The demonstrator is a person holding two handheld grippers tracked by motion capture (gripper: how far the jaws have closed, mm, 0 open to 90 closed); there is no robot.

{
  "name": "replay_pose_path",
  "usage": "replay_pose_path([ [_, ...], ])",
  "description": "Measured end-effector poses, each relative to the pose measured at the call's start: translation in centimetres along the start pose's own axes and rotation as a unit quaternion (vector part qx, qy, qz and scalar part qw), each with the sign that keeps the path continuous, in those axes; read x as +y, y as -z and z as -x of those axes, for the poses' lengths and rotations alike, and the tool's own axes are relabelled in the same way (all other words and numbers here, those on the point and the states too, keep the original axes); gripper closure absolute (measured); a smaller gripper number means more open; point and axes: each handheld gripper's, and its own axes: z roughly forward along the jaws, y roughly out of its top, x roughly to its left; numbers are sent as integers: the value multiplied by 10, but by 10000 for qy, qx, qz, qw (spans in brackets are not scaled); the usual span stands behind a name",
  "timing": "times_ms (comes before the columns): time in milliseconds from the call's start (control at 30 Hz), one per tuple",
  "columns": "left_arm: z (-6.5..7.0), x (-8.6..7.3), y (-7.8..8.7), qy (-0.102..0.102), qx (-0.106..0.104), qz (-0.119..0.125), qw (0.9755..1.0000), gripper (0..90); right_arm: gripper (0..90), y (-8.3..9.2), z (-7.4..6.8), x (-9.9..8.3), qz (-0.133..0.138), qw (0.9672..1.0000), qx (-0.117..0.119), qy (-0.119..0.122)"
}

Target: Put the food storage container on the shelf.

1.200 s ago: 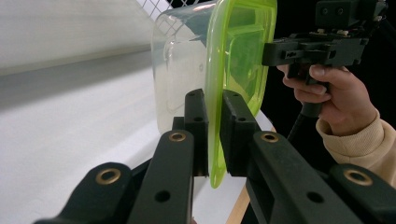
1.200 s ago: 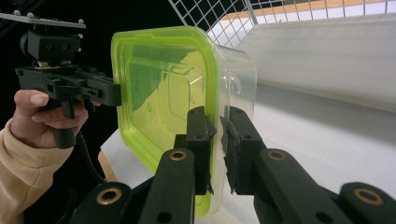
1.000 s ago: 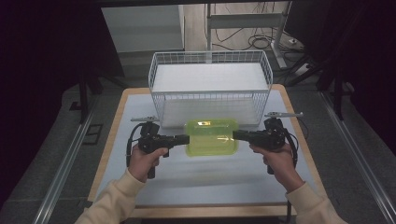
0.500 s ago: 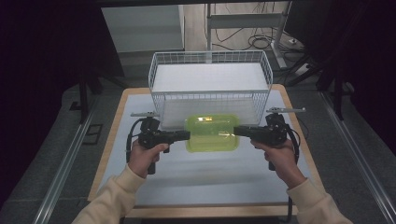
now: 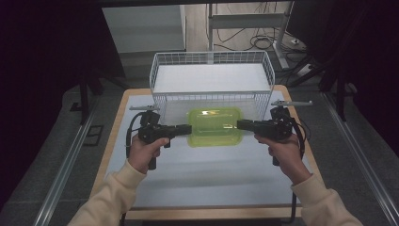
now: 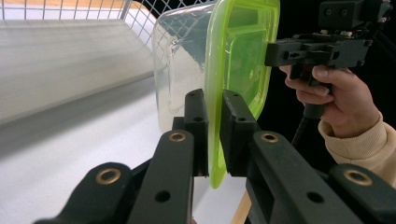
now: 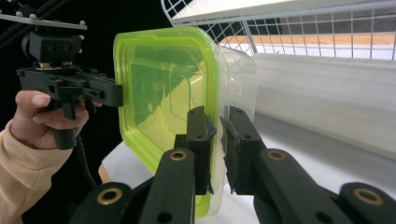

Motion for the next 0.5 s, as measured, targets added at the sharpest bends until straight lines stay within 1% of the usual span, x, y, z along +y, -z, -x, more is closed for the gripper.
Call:
replay_pose_path([
  [267,0,9,4,-79,-9,60,10000,827,817,0,-4,13,32,9999,-23,109],
  [400,0,14,5,-71,-27,76,9999,828,817,1,-5,19,50,9998,-33,163],
  [500,-1,18,5,-54,-25,66,10000,828,817,0,-5,22,48,9999,-31,157],
])
